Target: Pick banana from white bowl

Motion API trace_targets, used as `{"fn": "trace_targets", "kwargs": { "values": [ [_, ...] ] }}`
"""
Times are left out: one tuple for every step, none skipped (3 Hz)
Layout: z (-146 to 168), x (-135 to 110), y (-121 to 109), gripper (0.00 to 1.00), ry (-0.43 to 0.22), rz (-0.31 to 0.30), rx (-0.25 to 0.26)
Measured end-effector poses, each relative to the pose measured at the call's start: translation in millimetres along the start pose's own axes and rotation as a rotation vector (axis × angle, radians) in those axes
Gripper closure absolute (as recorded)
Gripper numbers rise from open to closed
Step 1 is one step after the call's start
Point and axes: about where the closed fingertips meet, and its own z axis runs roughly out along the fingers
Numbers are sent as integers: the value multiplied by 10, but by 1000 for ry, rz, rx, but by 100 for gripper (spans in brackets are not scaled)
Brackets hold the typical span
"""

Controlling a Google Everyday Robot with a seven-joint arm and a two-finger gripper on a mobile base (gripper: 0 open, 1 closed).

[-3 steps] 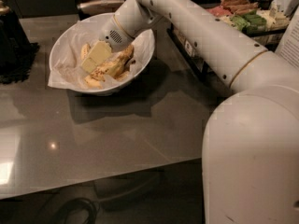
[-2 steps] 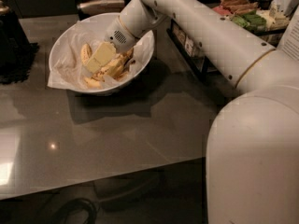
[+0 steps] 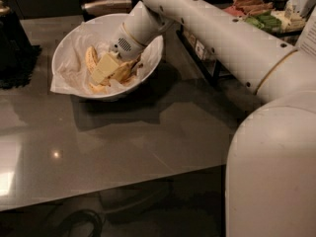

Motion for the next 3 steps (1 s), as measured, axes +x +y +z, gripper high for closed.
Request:
{"fn": "trace_targets", "kwargs": {
  "values": [
    [28,-6,67,52,17,7,31],
    [25,8,99,54,42,25,73],
    [-6,53,114,66,54,47,110]
  ]
}}
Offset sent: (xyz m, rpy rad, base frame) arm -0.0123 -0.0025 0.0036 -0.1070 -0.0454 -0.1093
